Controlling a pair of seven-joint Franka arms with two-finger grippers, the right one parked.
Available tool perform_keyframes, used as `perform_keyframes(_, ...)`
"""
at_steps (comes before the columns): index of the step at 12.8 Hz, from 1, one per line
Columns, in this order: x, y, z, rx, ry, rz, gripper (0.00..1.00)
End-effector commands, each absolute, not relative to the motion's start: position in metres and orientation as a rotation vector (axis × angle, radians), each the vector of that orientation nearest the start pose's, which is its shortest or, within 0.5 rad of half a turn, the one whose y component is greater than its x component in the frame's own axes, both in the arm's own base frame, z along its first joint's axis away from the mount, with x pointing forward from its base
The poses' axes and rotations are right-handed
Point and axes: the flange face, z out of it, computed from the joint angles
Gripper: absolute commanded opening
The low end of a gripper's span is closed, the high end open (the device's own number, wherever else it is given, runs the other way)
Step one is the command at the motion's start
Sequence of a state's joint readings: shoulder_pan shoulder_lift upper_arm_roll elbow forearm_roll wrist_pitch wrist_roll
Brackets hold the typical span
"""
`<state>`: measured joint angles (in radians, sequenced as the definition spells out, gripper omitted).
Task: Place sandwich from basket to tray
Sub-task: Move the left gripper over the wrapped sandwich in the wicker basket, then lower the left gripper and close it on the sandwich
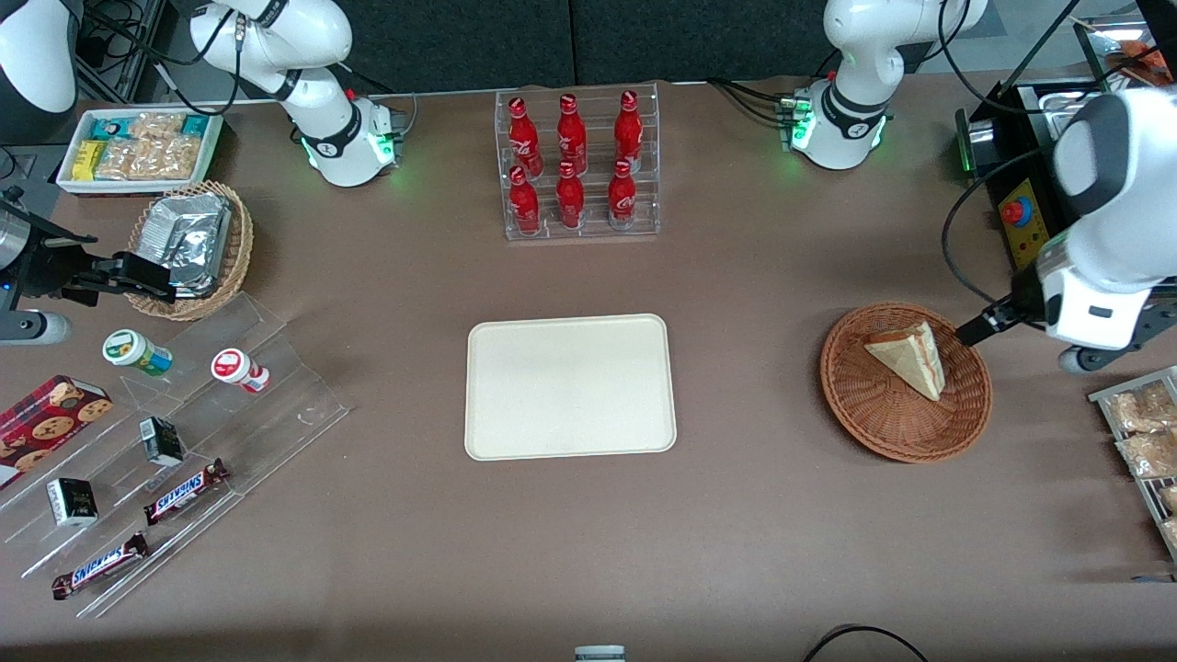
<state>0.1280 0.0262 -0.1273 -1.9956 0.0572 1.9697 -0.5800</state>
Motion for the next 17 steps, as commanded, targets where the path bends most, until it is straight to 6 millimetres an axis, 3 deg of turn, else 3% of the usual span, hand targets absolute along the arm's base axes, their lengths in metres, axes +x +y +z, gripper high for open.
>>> perform_keyframes(1, 0.521, 0.006, 0.380, -2.912, -1.055, -0.012, 1.00)
perform_keyframes(6, 0.495, 0.028, 0.323, -2.871, -1.226, -0.065, 1.00)
perform_keyframes(10, 0.473, 0.026, 0.276, -2.856, -1.326, -0.120, 1.00)
perform_keyframes(12, 0.462, 0.026, 0.264, -2.866, -1.334, -0.164, 1.00)
perform_keyframes(15, 0.464, 0.035, 0.249, -2.859, -1.360, -0.156, 0.99)
perform_keyframes(16, 0.466, 0.035, 0.245, -2.864, -1.365, -0.173, 0.93)
perform_keyframes(17, 0.468, 0.035, 0.244, -2.865, -1.368, -0.177, 0.68)
